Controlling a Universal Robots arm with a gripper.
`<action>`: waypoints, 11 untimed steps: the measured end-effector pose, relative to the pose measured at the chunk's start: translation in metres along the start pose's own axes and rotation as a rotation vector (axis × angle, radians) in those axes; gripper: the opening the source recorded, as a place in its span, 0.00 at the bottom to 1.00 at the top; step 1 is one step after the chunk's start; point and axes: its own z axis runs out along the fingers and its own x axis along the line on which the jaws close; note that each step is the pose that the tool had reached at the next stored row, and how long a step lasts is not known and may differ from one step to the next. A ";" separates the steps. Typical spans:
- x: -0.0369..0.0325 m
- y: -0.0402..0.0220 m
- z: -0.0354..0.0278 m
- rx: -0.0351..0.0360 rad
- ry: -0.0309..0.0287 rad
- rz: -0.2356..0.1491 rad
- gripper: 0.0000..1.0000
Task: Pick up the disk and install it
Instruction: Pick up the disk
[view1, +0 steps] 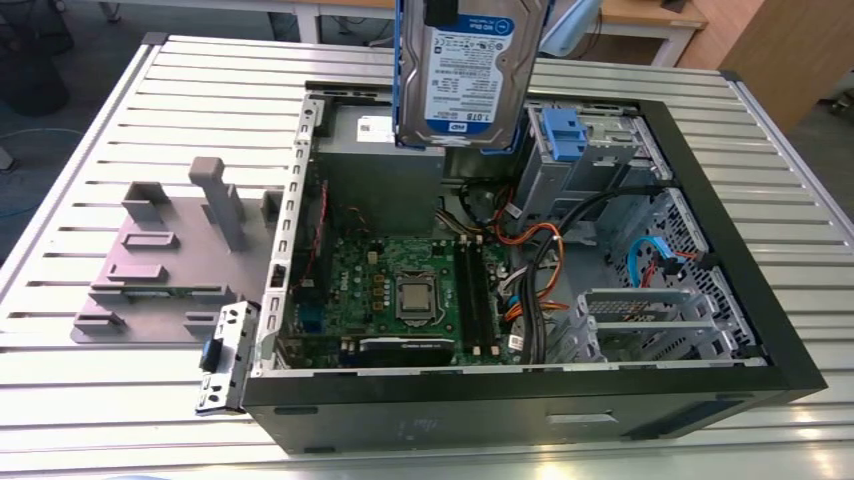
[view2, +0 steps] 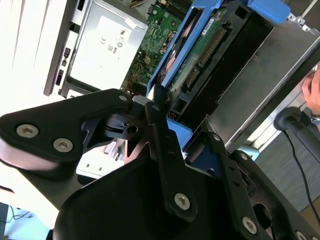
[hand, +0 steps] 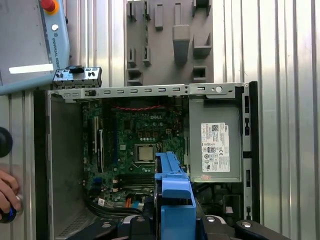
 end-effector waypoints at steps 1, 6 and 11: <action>0.0010 0.0000 0.0001 0.0002 0.0045 0.000 0.36; 0.0020 -0.0001 0.0002 0.0004 0.0105 0.000 0.36; 0.0068 -0.0002 0.0008 0.0015 0.0453 0.000 0.36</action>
